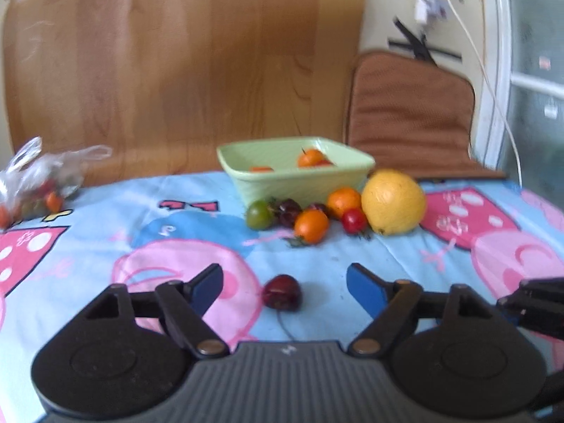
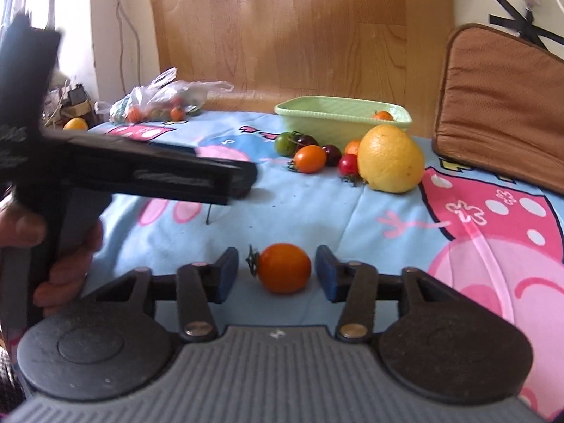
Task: Organize fruits
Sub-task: 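Grasp a dark red cherry with the left tool while the right tool grasps an orange cherry tomato, then carry the cherry and tomato over the green bowl and release them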
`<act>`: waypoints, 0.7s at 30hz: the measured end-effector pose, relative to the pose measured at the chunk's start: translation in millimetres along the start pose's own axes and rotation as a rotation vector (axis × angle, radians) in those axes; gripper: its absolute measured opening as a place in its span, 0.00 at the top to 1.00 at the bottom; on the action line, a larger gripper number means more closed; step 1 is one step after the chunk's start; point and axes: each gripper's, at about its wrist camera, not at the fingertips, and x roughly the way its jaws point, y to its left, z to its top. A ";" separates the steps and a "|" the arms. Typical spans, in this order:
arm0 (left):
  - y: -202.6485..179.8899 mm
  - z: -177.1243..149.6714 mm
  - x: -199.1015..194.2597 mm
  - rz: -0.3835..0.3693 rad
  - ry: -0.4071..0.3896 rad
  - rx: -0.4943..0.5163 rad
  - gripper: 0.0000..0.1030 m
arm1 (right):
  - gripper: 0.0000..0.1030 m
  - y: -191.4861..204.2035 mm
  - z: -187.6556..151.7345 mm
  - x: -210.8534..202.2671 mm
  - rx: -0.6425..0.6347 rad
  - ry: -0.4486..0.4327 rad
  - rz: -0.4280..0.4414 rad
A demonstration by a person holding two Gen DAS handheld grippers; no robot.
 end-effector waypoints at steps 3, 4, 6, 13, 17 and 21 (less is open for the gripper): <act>-2.7 -0.1 10.3 0.006 0.055 -0.007 0.37 | 0.45 -1.4 -1.8 -1.9 0.005 -0.002 0.010; -0.3 -1.0 12.2 0.006 0.069 -0.021 0.39 | 0.45 -2.2 -2.0 -2.3 0.012 -0.003 0.014; 7.1 -3.3 13.9 -0.008 0.085 -0.062 0.47 | 0.45 -3.2 -2.4 -3.0 0.022 -0.005 0.018; 8.7 -9.9 3.3 -0.044 0.063 -0.070 0.73 | 0.43 -2.3 -2.7 -3.7 0.022 -0.005 0.022; 0.5 -23.6 -16.8 -0.072 0.054 -0.044 0.72 | 0.43 -3.6 -4.9 -7.7 0.022 -0.001 0.016; -6.1 -35.7 -39.3 -0.119 0.051 -0.036 0.72 | 0.43 -3.2 -8.0 -13.2 0.015 0.001 0.011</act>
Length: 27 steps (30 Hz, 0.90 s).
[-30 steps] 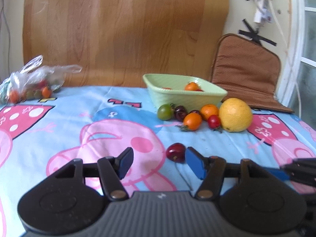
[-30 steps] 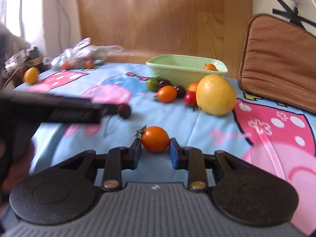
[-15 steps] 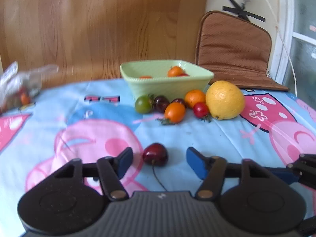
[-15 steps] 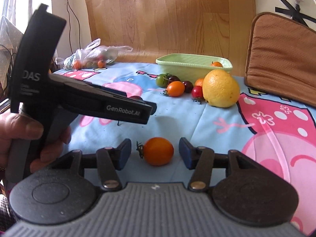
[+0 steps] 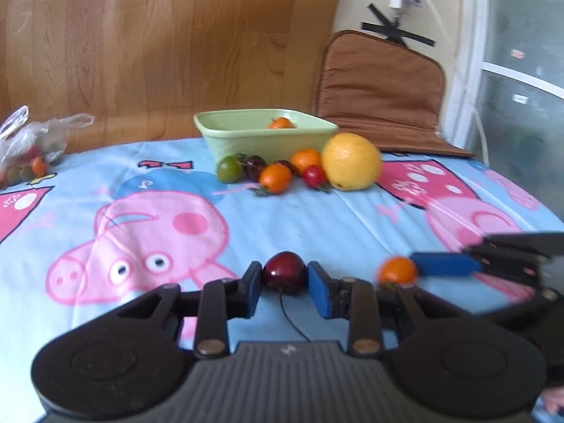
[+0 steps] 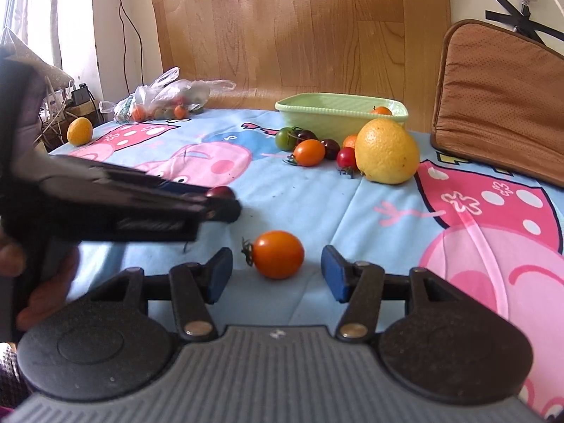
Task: Organize fruits
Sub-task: 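Carry the cherry and tomato over the green bowl and release them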
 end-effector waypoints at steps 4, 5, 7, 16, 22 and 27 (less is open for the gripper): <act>-4.1 -10.3 -11.2 -0.028 -0.003 -0.028 0.72 | 0.43 5.5 -2.9 -1.2 -0.038 0.002 -0.010; -3.1 -11.8 -13.1 -0.032 -0.006 -0.040 0.72 | 0.43 7.8 -3.9 -1.8 -0.052 0.001 -0.012; -0.9 -13.8 -15.6 -0.036 -0.010 -0.062 0.72 | 0.44 8.7 -3.6 -1.3 -0.060 0.001 -0.014; 10.4 -16.0 -18.5 -0.049 -0.021 -0.134 0.72 | 0.45 -3.7 -0.2 -2.1 -0.022 -0.009 -0.044; 7.3 -18.1 -19.8 -0.047 -0.018 -0.105 0.72 | 0.67 -0.1 -0.2 2.2 -0.050 -0.004 -0.009; -3.0 -27.5 -28.9 -0.068 -0.025 -0.088 0.72 | 0.67 0.9 -5.2 -8.5 -0.077 0.016 0.040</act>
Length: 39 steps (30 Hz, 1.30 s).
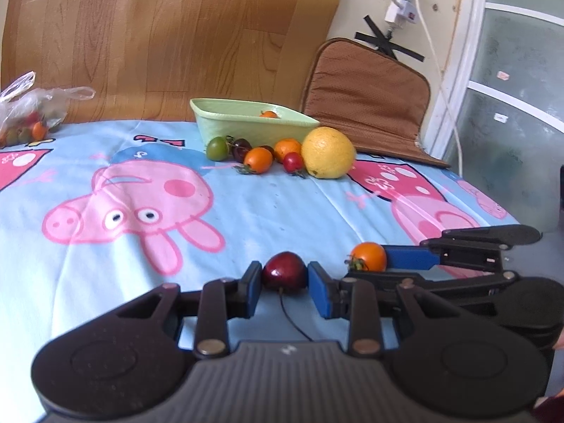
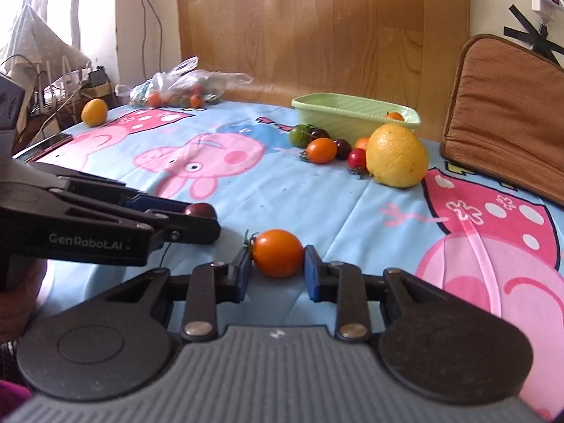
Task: Organize fruits
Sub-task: 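Carry the cherry and tomato over the green bowl and release them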
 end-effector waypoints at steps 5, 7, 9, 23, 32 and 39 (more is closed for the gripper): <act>-3.7 7.4 -6.4 -0.077 0.016 -0.014 0.72 | 0.67 -6.7 -8.3 -15.4 0.067 0.011 0.072; -4.8 27.8 -6.1 -0.083 -0.009 -0.001 0.72 | 0.67 -18.7 -0.2 -15.8 0.132 -0.004 0.090; -4.3 57.1 -1.9 -0.086 -0.045 0.016 0.72 | 0.67 -26.9 16.3 -17.5 0.134 -0.067 0.071; 47.8 204.2 162.3 0.056 0.018 -0.044 0.72 | 0.67 -119.2 135.9 102.5 0.185 -0.124 -0.077; 61.8 202.0 178.6 0.104 0.016 -0.080 0.58 | 0.62 -144.6 133.4 119.9 0.269 -0.093 -0.095; 46.0 167.2 115.8 0.016 -0.046 -0.078 0.57 | 0.62 -153.3 109.3 63.9 0.374 -0.162 -0.062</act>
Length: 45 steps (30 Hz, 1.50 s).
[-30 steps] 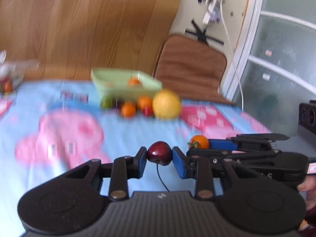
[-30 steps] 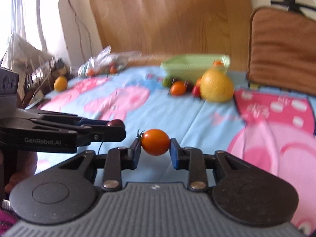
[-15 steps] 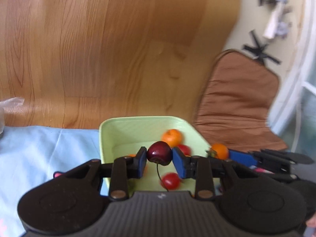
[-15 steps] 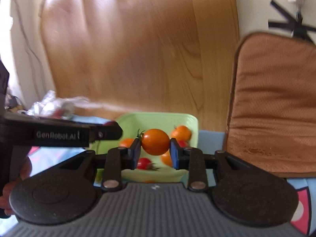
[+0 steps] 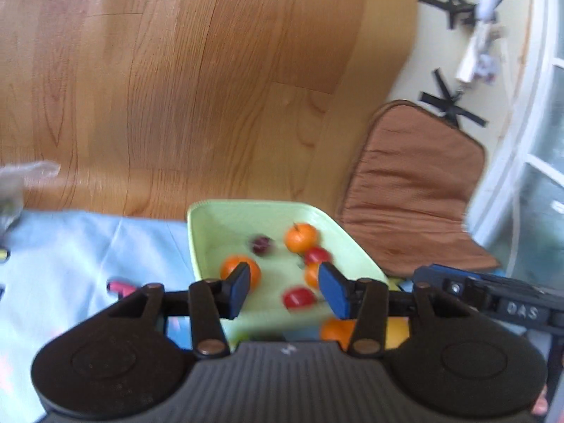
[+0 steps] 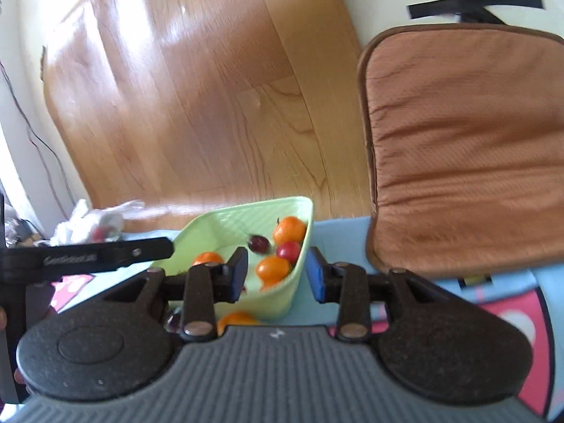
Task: Organize fruits
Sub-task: 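Carry the cherry and tomato over the green bowl and release them, then clamp the yellow grapefruit between the left and right tools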
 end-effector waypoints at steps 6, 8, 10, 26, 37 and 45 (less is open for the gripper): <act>-9.3 -41.0 -28.0 -0.098 0.024 -0.069 0.54 | 0.29 1.2 -27.8 -20.5 -0.022 0.039 0.046; -10.5 -50.4 -31.8 -0.105 0.038 -0.096 0.54 | 0.25 7.4 -31.8 -10.9 -0.052 0.088 0.041; -8.2 -57.3 -36.4 -0.104 0.052 -0.128 0.54 | 0.27 10.2 -33.2 3.1 -0.064 0.130 0.052; -5.7 -103.6 -97.6 -0.279 0.061 -0.153 0.42 | 0.34 89.8 -105.7 -85.0 -0.359 0.170 0.248; -31.4 -121.8 -83.0 -0.278 0.141 -0.127 0.36 | 0.32 87.0 -123.5 -89.3 -0.352 0.169 0.195; -30.5 -138.1 -82.8 -0.320 0.174 -0.182 0.36 | 0.32 84.9 -132.7 -104.1 -0.324 0.169 0.205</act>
